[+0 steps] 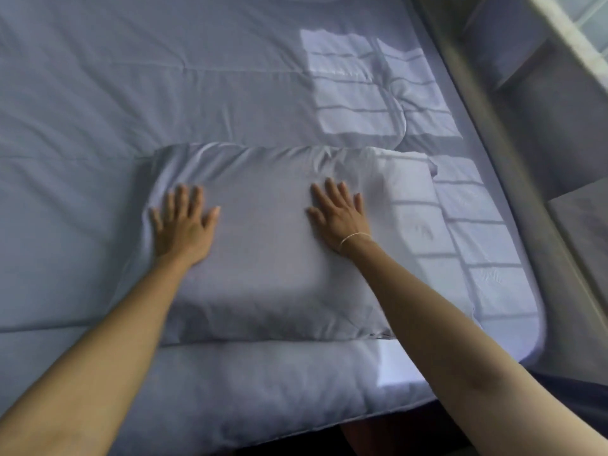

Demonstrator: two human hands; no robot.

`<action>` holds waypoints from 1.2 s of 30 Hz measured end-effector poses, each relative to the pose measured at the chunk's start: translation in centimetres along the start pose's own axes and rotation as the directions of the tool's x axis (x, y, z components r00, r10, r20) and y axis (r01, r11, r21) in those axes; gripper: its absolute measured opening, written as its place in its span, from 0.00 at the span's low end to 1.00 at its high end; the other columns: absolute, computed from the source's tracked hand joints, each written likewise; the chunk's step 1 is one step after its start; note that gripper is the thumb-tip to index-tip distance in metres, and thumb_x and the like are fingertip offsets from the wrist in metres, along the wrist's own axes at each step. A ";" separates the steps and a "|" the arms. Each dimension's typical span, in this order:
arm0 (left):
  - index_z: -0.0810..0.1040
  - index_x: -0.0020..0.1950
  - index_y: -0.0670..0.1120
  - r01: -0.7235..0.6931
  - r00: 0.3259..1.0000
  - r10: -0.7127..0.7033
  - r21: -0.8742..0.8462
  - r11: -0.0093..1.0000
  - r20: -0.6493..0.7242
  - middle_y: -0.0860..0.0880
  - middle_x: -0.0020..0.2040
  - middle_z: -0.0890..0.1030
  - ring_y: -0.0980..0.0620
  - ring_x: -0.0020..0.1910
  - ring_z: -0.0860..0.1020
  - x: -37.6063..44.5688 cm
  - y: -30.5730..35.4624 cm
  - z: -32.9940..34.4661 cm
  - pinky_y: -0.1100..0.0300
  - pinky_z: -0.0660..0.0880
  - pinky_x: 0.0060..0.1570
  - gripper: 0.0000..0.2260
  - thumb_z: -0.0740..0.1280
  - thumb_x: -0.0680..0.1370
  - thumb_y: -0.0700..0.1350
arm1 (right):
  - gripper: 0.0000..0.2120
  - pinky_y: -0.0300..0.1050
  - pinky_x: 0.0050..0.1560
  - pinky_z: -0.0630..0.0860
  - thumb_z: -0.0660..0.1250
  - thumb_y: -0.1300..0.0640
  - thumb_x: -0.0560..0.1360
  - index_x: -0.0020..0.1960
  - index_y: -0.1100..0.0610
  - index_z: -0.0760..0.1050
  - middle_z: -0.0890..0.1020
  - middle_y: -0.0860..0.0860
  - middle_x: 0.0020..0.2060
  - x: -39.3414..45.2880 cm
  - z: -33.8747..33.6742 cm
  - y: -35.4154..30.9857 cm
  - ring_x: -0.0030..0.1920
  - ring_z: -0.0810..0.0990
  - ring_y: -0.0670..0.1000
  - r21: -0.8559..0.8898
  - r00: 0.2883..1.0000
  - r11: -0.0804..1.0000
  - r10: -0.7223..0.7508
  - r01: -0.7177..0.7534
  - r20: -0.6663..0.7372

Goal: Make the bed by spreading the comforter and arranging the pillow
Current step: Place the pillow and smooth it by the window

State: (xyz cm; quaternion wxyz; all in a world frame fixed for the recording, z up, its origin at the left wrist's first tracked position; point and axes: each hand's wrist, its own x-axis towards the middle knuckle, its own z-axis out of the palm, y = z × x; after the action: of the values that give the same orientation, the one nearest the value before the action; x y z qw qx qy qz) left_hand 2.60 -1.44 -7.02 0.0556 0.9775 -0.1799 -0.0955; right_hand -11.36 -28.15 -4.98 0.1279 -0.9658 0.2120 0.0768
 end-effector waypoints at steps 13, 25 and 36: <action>0.55 0.76 0.42 0.146 0.980 -0.164 -0.158 0.977 -0.108 0.37 0.76 0.56 0.36 0.75 0.54 -4.4 -3.1 -2.4 0.36 0.47 0.71 0.29 0.56 0.80 0.56 | 0.39 0.61 0.73 0.55 0.57 0.34 0.74 0.77 0.52 0.48 0.52 0.58 0.77 -6.4 -4.6 15.2 0.76 0.54 0.59 0.185 0.835 0.823 0.550 -0.536 -0.029; 0.61 0.75 0.43 0.146 0.980 -0.153 -0.064 0.987 -0.129 0.37 0.75 0.58 0.37 0.75 0.55 -9.5 3.7 -0.7 0.37 0.47 0.71 0.28 0.55 0.80 0.58 | 0.36 0.61 0.74 0.47 0.58 0.39 0.77 0.77 0.53 0.48 0.50 0.55 0.77 -3.9 -5.6 12.7 0.77 0.48 0.56 0.021 0.948 0.949 0.316 -0.315 -0.044; 0.51 0.76 0.37 0.413 0.802 -0.557 -0.475 0.778 -0.216 0.34 0.76 0.51 0.38 0.75 0.54 -19.2 18.8 2.7 0.40 0.55 0.70 0.35 0.56 0.77 0.58 | 0.35 0.65 0.73 0.49 0.61 0.38 0.75 0.76 0.51 0.54 0.56 0.55 0.76 5.5 -7.2 8.5 0.77 0.51 0.57 -0.046 0.991 0.990 -0.132 0.133 0.031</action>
State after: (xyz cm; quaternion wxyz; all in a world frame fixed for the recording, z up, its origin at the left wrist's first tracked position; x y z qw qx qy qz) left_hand -21.94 -12.18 -3.75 0.2600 0.9578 0.1186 0.0307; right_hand -9.33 -39.75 -0.99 0.1123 -0.9794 0.1436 0.0866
